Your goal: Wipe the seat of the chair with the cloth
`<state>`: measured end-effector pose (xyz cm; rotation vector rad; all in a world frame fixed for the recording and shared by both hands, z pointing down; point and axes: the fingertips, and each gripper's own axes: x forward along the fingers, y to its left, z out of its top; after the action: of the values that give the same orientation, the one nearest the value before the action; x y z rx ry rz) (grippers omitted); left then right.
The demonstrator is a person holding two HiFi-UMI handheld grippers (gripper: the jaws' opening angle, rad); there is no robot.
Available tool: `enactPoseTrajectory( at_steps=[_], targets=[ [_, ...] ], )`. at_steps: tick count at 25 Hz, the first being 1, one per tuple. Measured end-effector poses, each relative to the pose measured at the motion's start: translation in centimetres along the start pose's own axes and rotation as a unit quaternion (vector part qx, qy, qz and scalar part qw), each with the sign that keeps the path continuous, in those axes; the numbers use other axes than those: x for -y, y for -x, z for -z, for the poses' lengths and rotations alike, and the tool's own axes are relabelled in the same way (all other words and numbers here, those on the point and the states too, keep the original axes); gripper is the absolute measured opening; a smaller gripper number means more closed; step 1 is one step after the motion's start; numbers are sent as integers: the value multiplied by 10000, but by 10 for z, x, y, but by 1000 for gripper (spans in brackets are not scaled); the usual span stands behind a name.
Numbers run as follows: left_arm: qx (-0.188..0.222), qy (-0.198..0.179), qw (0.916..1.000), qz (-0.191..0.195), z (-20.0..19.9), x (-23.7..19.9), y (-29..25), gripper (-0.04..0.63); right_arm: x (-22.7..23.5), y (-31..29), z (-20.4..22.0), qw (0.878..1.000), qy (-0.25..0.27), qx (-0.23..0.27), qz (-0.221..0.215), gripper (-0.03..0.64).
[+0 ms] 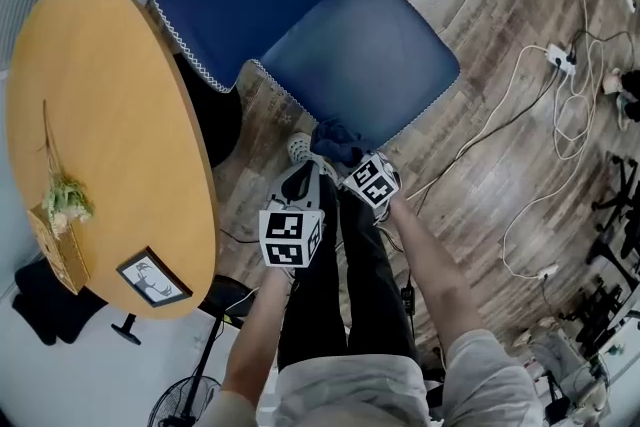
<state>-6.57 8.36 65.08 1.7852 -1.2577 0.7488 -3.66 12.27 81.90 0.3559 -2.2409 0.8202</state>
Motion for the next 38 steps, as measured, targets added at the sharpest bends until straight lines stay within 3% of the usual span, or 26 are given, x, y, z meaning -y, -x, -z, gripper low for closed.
enactPoseTrajectory(
  at_steps=[2,4,10,12,16,19,21,25,29,32,38],
  targets=[
    [-19,-15,10000,54,1,6,2,28,-6,9,7,9975,-519,189,-444,60],
    [-42,-58,9999,84,3,10,4,28,10,19,10,9951,-859,317,-373,60],
    [-273,-198,9993,129,17,12,5,28,69,42,1,9956,-164,109,917,61],
    [-279,-252,9992,130,13,11,2,28,93,48,-3,9908,-159,48,1345,61],
    [-183,-302,9993,142,-1,11,-1,28,120,59,-9,9846,-74,31,1746,64],
    [-148,-358,9991,161,-9,16,-5,28,158,77,-6,9740,-355,63,2237,63],
    [-155,-370,9991,165,-11,19,-6,28,174,82,-3,9759,-416,3,2141,67],
    [-228,-333,9991,155,-6,21,-7,28,185,87,-11,9764,467,-339,2083,67],
    [-299,-367,9987,192,-2,26,-10,28,203,93,-14,9759,457,-384,2100,72],
    [-331,-459,9981,240,-4,32,-14,28,207,94,-18,9727,836,-516,2102,72],
    [-356,-540,9974,325,-9,43,-21,28,251,114,-24,9646,644,-628,2479,72]
  ],
)
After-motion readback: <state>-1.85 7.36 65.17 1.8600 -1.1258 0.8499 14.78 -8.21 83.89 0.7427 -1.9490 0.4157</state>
